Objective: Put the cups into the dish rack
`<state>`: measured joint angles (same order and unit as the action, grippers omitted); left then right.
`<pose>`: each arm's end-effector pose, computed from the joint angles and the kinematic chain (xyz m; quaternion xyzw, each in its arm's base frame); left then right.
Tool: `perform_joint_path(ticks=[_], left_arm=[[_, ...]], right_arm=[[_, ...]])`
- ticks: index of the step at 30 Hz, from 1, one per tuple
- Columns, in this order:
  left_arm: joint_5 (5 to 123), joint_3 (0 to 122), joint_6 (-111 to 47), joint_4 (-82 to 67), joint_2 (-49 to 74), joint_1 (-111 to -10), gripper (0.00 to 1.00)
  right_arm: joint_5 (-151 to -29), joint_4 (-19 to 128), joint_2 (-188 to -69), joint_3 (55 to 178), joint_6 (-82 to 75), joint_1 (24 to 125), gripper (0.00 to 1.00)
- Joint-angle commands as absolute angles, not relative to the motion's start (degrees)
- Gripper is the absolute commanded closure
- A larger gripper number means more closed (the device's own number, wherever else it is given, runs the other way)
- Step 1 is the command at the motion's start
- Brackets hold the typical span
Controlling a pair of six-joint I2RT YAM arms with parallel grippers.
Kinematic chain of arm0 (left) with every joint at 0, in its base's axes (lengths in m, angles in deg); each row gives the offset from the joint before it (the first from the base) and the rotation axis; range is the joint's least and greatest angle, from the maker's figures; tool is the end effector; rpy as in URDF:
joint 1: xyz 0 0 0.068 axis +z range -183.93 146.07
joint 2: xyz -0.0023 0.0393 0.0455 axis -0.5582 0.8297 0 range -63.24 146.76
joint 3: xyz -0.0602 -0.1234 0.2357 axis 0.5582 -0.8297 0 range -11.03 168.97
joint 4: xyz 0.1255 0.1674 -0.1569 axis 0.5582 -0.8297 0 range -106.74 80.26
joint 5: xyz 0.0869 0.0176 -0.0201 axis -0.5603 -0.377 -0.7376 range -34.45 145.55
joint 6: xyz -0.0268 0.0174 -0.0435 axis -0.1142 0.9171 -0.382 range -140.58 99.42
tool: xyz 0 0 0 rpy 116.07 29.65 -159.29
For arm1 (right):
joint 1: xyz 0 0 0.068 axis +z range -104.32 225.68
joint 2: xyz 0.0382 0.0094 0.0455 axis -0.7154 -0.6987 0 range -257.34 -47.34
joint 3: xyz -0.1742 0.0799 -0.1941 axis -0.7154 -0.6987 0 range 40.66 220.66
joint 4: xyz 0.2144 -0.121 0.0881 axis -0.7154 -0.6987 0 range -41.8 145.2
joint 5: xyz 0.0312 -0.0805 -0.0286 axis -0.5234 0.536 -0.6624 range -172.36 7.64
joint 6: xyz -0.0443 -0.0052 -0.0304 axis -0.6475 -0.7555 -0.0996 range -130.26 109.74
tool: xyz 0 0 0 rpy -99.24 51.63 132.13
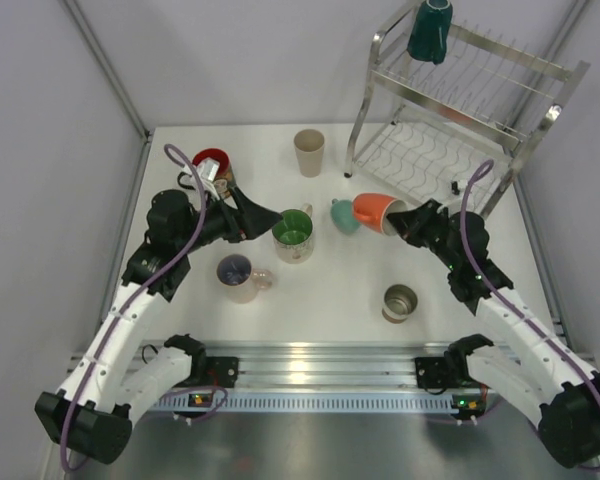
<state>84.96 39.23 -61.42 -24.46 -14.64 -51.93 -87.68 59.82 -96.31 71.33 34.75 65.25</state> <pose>0.1763 -0.0756 0.3548 0.0048 0.7736 -0.4686 0.4265 0.1916 0.0717 0.2668 0.1449 0.7725 0.3606 0.5022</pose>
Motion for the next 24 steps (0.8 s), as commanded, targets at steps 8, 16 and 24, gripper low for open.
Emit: perform_joint_path(ticks=[8, 16, 24], left_arm=[[99.2, 43.0, -70.3, -10.3, -5.3, -53.9, 0.13], [101.3, 45.0, -75.4, -3.3, 0.3, -59.8, 0.14], [100.9, 45.9, -77.2, -0.2, 2.9, -62.1, 0.17]], right_arm=[[-94.0, 89.6, -95.8, 72.2, 25.5, 74.3, 1.0], [-94.7, 95.8, -96.8, 72.8, 17.3, 78.8, 1.0], [-95.2, 96.7, -97.3, 73.2, 15.9, 79.5, 1.0]])
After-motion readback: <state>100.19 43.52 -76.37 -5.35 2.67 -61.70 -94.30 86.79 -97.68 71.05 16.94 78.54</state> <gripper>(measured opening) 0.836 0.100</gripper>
